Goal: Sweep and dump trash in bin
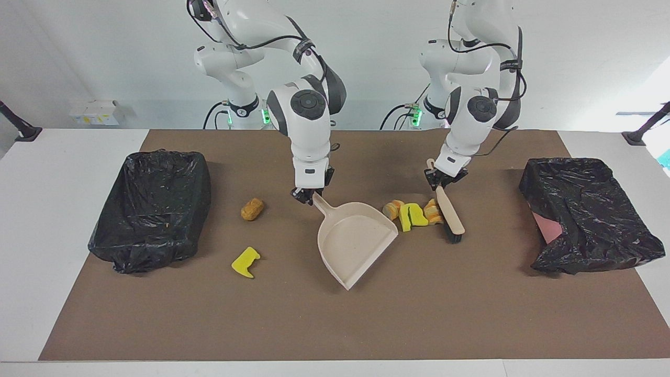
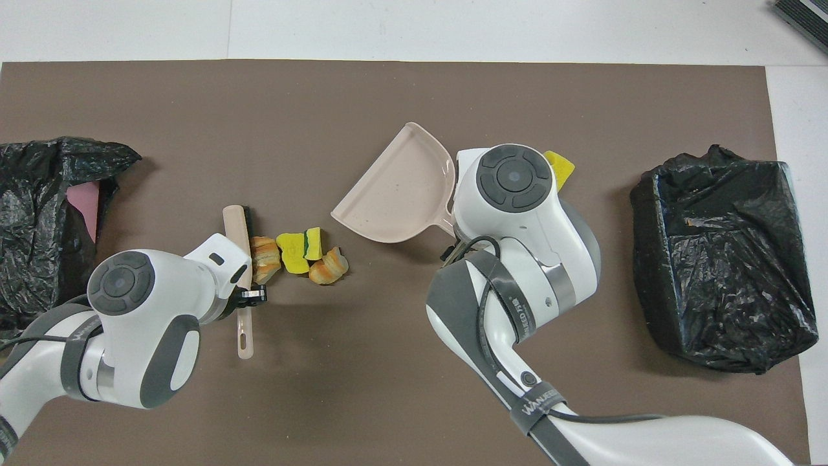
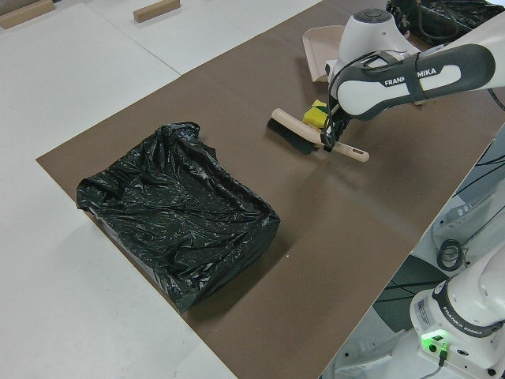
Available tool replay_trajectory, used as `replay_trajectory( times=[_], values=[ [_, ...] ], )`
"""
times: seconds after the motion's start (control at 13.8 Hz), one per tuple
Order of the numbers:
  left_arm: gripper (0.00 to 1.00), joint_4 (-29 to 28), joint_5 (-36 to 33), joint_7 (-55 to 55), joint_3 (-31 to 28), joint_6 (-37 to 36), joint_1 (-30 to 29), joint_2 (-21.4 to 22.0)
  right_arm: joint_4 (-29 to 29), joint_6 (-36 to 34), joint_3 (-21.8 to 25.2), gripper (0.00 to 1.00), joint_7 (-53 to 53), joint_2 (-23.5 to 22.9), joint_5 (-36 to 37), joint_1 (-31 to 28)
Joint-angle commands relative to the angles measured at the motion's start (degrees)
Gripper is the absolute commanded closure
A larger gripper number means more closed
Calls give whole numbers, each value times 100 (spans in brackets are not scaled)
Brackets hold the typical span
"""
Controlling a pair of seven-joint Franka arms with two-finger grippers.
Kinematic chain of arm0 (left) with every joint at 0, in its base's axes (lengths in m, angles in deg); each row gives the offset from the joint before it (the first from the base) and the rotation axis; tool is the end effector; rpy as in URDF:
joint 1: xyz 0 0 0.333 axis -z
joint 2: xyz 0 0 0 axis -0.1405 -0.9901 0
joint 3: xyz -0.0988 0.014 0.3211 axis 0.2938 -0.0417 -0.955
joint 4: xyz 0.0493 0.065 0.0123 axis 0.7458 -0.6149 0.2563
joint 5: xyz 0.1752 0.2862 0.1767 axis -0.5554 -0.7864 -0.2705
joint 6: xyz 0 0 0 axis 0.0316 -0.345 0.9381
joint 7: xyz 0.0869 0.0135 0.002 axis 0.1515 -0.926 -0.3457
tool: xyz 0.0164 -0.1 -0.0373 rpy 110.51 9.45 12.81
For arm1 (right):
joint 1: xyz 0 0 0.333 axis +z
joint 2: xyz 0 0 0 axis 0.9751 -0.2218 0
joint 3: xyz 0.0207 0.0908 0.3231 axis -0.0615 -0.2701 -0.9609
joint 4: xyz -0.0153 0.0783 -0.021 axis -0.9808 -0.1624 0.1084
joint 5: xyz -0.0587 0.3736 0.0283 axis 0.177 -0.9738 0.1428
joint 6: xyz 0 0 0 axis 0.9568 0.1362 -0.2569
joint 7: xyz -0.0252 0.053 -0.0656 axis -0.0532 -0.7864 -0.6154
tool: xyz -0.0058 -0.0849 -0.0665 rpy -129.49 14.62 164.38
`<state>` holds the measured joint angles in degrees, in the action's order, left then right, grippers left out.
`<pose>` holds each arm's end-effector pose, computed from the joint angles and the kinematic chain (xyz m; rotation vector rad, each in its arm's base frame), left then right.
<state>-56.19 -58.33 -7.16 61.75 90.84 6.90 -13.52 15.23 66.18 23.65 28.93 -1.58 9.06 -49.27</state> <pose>0.4442 -0.1368 0.3593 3.1122 0.1064 -0.0642 0.5626 0.2906 0.4273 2.8288 1.3439 -0.0560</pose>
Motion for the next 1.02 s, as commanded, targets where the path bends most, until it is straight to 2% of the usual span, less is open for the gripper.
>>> replay_trajectory(
  times=[0.0, 0.22, 0.36, 0.58, 0.95],
  values=[
    [100, -20, -43, -236, -70, 54, 198, -40, 376, 11, -36, 100, -1261, 236, 4, -162],
    [100, -20, -34, -500, -70, 54, 356, -31, 552, 134, -36, 100, -2887, 254, 154, -452],
    [100, -20, -8, -518, -70, 54, 418, -31, 596, 135, -36, 100, -3364, 263, 259, -488],
    [100, -20, 10, -798, -61, 63, 462, -31, 859, 414, -44, 100, -3569, 254, 558, -383],
    [100, -2, 150, -1825, -52, 167, 1014, -22, 1009, 688, -53, 100, -3743, 193, 751, -313]
  ],
)
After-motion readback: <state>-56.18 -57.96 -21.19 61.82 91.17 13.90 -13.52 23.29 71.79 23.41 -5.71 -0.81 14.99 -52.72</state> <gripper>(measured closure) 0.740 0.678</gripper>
